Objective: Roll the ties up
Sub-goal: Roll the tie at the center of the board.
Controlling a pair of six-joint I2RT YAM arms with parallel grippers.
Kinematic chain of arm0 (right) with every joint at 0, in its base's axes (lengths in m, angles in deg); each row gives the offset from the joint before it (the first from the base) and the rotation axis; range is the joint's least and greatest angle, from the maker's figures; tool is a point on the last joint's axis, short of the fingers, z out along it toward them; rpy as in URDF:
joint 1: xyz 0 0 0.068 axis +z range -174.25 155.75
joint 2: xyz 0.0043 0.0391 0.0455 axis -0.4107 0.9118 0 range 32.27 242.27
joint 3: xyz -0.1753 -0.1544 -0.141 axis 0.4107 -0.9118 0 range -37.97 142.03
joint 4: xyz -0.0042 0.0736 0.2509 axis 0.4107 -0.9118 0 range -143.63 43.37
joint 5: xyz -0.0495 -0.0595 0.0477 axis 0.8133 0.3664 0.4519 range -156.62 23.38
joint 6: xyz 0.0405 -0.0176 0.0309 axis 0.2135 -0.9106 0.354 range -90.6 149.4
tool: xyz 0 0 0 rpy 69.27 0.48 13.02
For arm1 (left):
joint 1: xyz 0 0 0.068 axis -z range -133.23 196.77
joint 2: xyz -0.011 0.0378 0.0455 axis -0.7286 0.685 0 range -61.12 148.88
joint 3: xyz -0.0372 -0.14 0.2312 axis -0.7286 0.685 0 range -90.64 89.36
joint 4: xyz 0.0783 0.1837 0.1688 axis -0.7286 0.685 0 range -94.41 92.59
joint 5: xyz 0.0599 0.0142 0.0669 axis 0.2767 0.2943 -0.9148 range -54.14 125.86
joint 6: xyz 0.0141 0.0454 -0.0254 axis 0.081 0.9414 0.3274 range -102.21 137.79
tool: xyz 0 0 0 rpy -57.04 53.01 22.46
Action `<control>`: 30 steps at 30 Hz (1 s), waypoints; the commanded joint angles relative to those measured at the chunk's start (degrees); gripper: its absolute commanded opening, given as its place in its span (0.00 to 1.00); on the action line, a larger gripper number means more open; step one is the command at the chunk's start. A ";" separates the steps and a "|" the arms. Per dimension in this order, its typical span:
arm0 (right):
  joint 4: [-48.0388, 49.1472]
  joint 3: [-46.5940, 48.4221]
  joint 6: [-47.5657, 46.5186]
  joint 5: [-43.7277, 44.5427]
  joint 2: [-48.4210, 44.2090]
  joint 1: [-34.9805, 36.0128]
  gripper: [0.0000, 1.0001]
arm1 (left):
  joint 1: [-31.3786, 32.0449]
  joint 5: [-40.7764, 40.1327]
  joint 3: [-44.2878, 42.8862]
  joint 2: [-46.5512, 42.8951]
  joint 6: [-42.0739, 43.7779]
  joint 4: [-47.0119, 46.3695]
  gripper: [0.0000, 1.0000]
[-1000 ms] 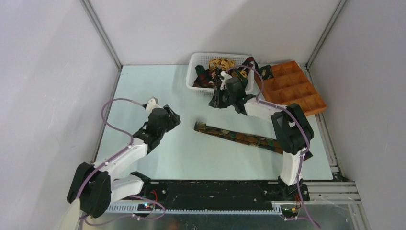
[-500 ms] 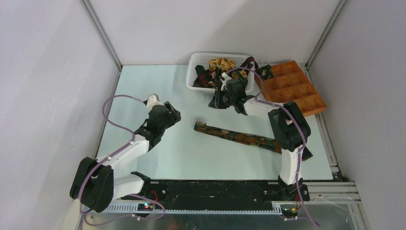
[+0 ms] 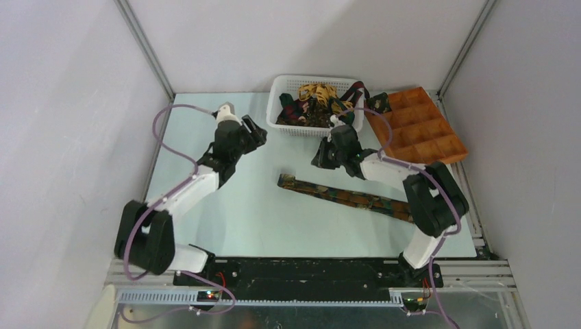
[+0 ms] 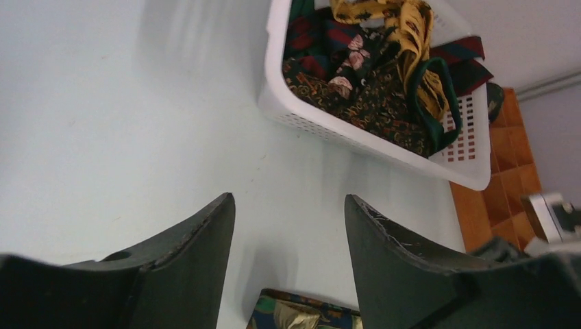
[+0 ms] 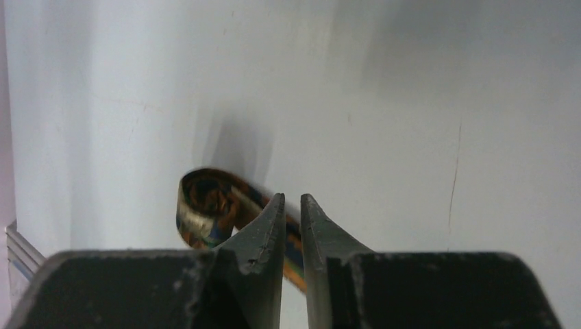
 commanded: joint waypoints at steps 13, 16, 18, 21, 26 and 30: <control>19.04 -19.83 -16.67 17.87 -13.36 20.48 0.00 | -4.49 29.65 -21.17 25.78 11.90 4.57 0.53; 30.26 -25.17 -12.54 16.98 -12.26 21.72 0.00 | -4.51 31.22 -20.76 26.84 12.36 4.16 0.51; 37.20 -27.41 -9.95 18.07 -10.39 22.52 0.00 | -4.43 32.21 -20.10 27.40 12.45 3.60 0.50; 47.76 -28.90 -7.46 19.93 -6.18 24.58 0.00 | -4.49 33.68 -19.28 28.50 12.45 2.74 0.48; 57.87 -29.04 -5.58 26.05 -0.71 28.84 0.00 | -4.12 35.49 -20.02 31.24 12.62 2.29 0.45; 66.47 -29.92 -6.75 32.03 4.38 32.61 0.00 | -3.71 35.70 -20.19 32.68 13.16 2.53 0.43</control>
